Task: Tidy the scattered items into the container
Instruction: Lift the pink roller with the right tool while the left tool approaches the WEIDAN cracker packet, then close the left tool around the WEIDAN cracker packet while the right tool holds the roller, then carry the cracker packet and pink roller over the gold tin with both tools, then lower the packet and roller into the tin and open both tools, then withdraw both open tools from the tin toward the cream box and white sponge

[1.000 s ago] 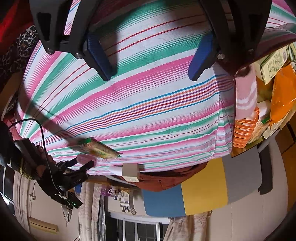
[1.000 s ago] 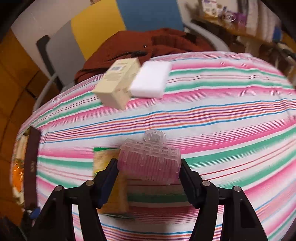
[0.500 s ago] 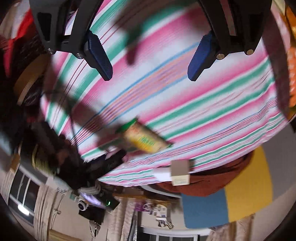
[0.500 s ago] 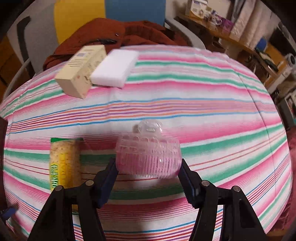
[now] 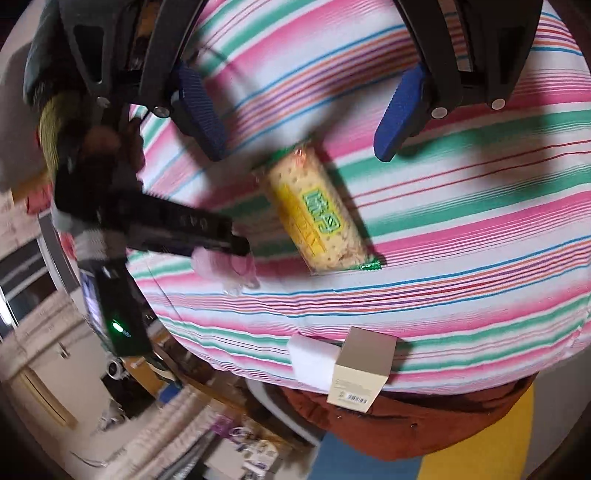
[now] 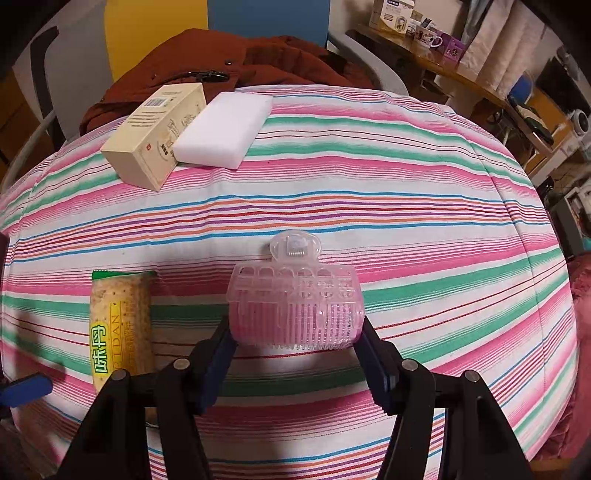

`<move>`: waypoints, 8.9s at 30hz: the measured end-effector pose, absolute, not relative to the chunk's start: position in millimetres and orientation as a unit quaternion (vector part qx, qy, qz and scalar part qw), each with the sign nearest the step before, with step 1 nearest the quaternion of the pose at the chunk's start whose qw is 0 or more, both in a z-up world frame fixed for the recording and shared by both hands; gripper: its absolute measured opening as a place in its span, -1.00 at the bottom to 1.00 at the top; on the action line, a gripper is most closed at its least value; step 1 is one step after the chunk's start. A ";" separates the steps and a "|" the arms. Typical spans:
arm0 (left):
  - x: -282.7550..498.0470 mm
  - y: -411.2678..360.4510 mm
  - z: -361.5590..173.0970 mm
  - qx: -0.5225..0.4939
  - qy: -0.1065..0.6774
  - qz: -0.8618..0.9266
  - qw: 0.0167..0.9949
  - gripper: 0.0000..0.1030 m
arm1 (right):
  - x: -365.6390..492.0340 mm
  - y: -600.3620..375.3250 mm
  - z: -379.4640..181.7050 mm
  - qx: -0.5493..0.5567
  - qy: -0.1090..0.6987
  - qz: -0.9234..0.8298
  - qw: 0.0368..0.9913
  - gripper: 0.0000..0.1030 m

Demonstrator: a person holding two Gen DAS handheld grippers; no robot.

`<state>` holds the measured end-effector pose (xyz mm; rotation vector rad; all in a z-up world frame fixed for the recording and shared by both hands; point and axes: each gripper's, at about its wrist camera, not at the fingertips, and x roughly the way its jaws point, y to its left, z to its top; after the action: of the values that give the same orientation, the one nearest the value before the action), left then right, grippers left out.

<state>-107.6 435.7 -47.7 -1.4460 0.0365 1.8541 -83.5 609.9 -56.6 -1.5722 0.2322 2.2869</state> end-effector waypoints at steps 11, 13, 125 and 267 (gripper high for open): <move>-126.2 463.3 -58.6 -0.573 0.030 0.753 0.324 0.51 | -84.0 616.9 -57.9 -0.560 0.088 0.799 0.200 0.25; -125.9 466.0 -57.9 -0.572 0.032 0.754 0.321 0.51 | -84.4 616.0 -58.2 -0.562 0.084 0.797 0.204 0.25; 7.7 210.9 -30.7 -0.385 0.031 0.833 0.395 -0.05 | -1.2 434.4 -67.4 -0.393 0.137 0.906 0.075 0.24; -8.2 180.0 12.4 -0.264 0.135 0.924 0.243 0.02 | -0.7 411.7 -44.7 -0.315 0.169 0.934 0.019 -0.17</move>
<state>-8.2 180.0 12.4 -0.7205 0.3698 2.5235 -0.7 411.7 -44.7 -0.9789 0.5258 2.8985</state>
